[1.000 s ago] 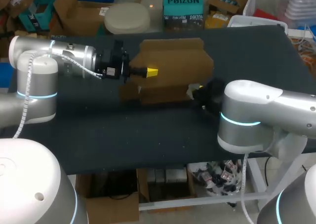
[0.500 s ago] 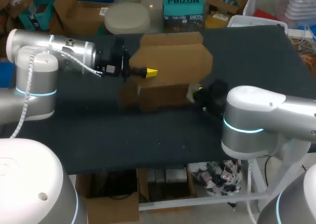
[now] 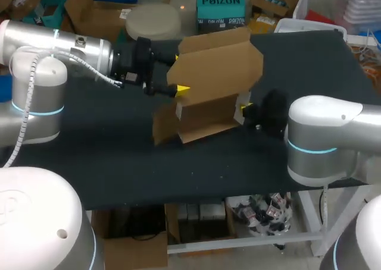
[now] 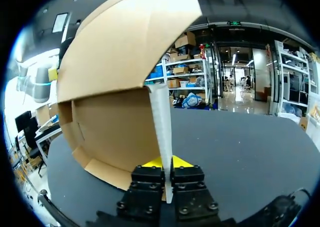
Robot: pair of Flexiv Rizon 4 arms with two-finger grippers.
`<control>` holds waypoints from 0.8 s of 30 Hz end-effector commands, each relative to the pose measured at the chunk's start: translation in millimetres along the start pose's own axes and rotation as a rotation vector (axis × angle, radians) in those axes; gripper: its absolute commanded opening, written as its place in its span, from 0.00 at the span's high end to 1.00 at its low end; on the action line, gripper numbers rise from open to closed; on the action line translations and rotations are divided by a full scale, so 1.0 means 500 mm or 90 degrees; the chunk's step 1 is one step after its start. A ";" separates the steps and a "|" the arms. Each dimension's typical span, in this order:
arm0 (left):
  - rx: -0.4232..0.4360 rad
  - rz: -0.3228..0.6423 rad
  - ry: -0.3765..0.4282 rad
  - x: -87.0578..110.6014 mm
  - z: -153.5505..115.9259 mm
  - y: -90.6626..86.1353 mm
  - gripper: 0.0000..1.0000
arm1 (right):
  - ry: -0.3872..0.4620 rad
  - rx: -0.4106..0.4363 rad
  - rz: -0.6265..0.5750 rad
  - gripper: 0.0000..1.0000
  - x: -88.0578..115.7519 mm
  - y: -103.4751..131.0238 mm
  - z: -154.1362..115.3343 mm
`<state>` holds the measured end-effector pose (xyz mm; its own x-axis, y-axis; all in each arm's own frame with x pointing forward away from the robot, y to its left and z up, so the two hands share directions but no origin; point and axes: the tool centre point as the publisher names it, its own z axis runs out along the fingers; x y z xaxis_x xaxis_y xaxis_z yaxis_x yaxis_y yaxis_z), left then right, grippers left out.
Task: Assemble the packaging by folding the flat box into shape, placing the metal phone stand inside, and closing the box properly
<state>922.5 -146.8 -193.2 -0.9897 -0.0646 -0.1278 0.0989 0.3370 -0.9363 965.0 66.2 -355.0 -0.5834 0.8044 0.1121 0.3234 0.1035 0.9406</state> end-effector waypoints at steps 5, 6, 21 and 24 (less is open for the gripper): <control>-0.022 0.029 -0.006 0.024 -0.044 -0.017 0.00 | 0.070 0.082 0.002 1.00 -0.014 0.022 -0.023; -0.031 0.035 -0.007 0.026 -0.049 -0.017 0.00 | 0.082 0.081 0.003 1.00 -0.013 0.022 -0.025; -0.102 0.067 -0.001 0.042 -0.118 -0.008 0.00 | 0.181 0.138 -0.011 1.00 -0.026 0.016 -0.049; -0.115 0.068 0.003 0.043 -0.126 -0.007 0.00 | 0.204 0.164 -0.017 1.00 -0.028 0.015 -0.052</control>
<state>897.0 -94.1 -178.4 -0.9736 -0.0223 -0.2274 0.1876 0.4899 -0.8514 954.8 45.9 -346.1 -0.7375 0.6519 0.1763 0.4137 0.2298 0.8809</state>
